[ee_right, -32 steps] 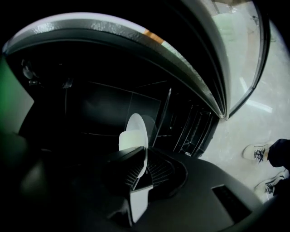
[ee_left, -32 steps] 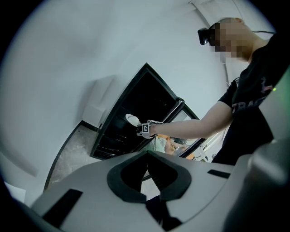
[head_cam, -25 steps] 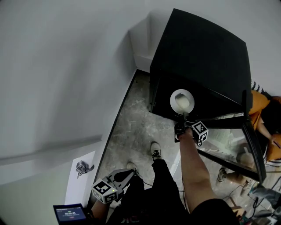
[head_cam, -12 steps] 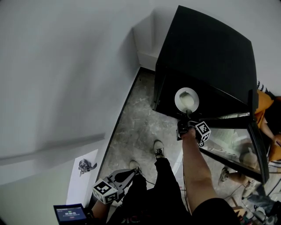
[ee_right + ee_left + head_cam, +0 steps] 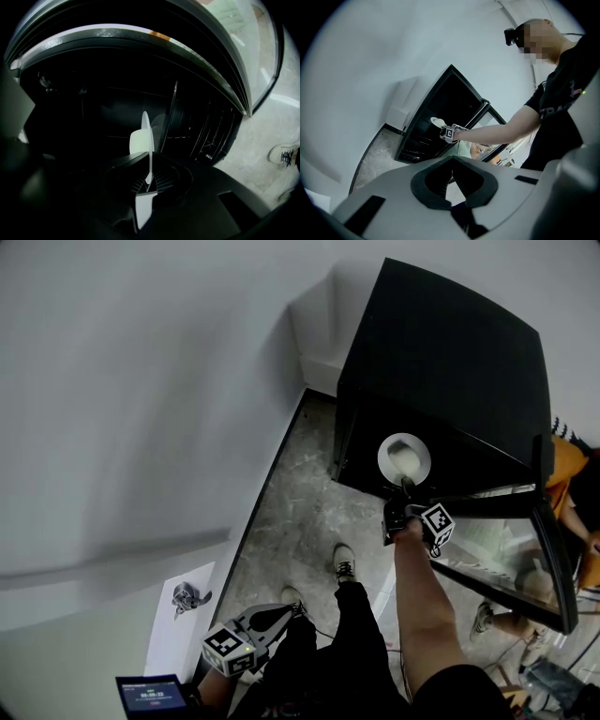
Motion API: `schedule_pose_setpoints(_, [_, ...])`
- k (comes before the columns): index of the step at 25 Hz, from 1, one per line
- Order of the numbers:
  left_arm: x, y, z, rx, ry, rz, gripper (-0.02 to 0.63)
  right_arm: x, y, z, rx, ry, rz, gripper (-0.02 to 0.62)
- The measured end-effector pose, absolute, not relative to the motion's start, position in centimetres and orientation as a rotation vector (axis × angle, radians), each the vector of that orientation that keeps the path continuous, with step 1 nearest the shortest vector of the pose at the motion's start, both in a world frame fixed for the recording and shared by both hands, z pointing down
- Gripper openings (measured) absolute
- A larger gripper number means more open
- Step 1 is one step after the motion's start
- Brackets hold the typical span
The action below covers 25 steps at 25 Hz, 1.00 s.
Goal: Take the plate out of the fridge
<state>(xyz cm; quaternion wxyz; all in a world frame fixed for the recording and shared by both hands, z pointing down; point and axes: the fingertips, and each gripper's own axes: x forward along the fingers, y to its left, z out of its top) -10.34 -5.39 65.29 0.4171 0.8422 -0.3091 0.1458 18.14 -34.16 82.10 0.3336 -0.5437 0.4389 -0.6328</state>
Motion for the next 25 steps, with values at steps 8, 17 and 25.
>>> schedule_pose_setpoints(8, [-10.1,-4.6,64.6,2.144,-0.75,0.35,0.006,17.7,-31.4,80.3,-1.436,1.191,-1.623,0.018])
schedule_pose_setpoints(17, [-11.5,-2.8,62.8,2.228,-0.707,0.369,0.006,13.6,-23.8,72.5,-1.324,1.281,-1.63,0.018])
schedule_pose_setpoints(25, [-11.4,-2.4,60.7,2.358,-0.61,0.341,0.006,10.7,-18.9,57.4,-1.198,1.354,-1.538,0.018])
